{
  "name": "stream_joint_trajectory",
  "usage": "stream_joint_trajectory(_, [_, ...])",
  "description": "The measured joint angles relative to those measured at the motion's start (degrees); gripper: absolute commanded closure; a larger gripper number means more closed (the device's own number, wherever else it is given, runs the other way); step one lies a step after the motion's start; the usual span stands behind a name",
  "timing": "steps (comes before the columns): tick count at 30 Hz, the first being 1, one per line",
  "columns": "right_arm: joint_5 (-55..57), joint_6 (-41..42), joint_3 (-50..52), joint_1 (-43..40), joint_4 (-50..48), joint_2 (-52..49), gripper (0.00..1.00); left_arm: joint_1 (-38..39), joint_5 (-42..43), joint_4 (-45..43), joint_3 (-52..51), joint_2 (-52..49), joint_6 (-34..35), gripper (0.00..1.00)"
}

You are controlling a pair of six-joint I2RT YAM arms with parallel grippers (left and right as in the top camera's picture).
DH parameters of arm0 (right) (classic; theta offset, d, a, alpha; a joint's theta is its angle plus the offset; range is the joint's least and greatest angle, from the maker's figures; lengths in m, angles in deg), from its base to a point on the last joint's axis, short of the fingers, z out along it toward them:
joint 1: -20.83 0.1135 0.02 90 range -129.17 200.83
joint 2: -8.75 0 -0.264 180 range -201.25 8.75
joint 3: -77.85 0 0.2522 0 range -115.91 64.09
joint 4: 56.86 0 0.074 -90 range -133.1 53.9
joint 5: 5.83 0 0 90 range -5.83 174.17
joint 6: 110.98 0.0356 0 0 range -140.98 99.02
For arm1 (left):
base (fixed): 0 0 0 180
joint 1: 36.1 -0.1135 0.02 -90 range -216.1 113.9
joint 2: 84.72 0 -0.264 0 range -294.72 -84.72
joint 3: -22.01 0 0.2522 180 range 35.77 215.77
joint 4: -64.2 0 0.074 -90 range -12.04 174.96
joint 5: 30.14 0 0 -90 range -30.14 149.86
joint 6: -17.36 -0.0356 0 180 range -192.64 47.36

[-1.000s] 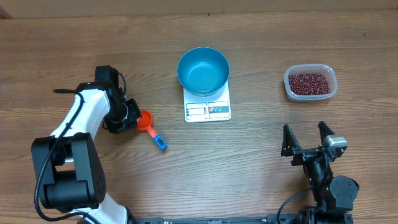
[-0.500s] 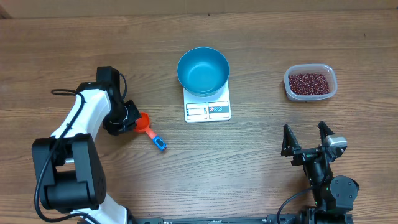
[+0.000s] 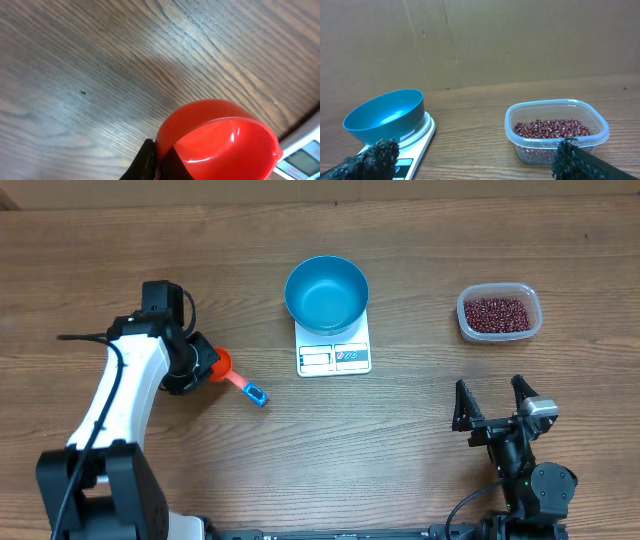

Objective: Scoop item into bowl and weigh 150g on scale
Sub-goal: 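Carry the red cup right toward the scale with the left gripper, then move the right gripper to the cup's blue handle and grasp it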

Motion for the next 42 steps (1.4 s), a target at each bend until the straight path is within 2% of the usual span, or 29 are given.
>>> stream_joint_trajectory(15, [0.0, 0.0, 0.0, 0.0, 0.0, 0.0, 0.00, 7.2, 0.4, 3.7, 0.0, 12.3, 12.7, 0.96])
stream_joint_trajectory(28, [0.0, 0.0, 0.0, 0.0, 0.0, 0.0, 0.00, 8.3, 8.7, 12.5, 0.0, 13.0, 25.3, 0.96])
stream_joint_trajectory(42, [0.0, 0.0, 0.0, 0.0, -0.3, 0.0, 0.00, 8.3, 9.2, 16.3, 0.0, 15.3, 27.9, 0.96])
